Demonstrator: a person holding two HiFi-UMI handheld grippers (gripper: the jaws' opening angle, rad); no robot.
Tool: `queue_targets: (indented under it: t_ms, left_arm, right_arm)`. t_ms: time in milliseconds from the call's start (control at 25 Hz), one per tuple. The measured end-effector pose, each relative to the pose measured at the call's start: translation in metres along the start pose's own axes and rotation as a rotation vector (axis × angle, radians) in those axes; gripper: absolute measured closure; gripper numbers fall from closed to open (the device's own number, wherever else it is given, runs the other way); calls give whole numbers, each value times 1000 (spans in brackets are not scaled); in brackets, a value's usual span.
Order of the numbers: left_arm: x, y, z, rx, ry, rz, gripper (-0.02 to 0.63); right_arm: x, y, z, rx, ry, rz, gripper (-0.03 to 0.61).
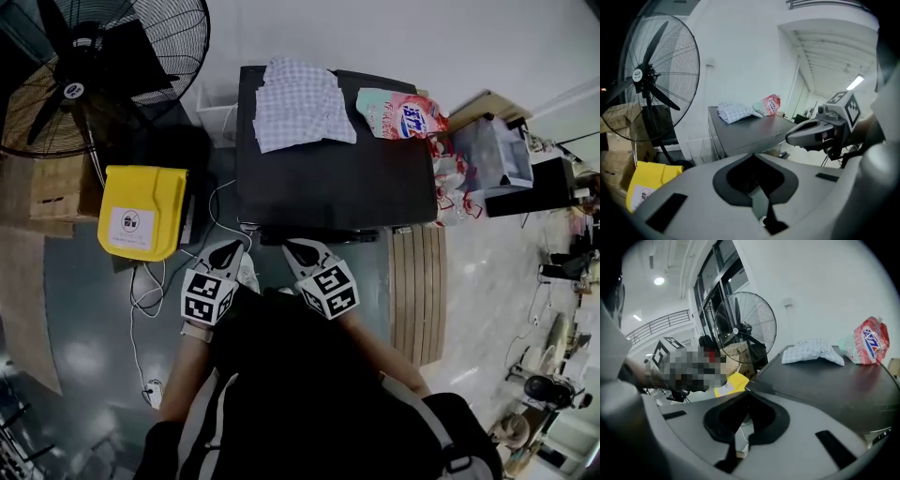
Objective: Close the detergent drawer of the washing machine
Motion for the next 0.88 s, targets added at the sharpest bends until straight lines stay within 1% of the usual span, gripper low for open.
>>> queue_targets:
  t_ms: [360, 520, 680, 760, 880]
  left_arm:
    - [25, 44, 87, 214, 116, -28, 603]
    - [38, 56, 123, 294, 149, -16, 603]
    - [53, 63, 154, 357, 178, -16, 603]
    - [61, 66, 167, 389, 184, -17, 603]
    - [72, 73, 186, 429, 215, -26, 603]
  right_arm:
    - [-44, 59, 52, 175, 110, 99, 563]
    - [-59, 84, 80, 261, 156, 130, 563]
    - [-73, 103, 107, 328, 187, 166, 563]
    - [-80, 109, 118, 354, 201, 183, 563]
    - [-89, 114, 132, 390, 222, 205, 563]
Point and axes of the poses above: the fingertips, and each gripper's own axes: z backward along the fingers, x to its right, y out of its top, the point moved 9 cm from there along z, backward along the fingers, and after that the axes turned 1 degree about -z, right-handed, at the moved point
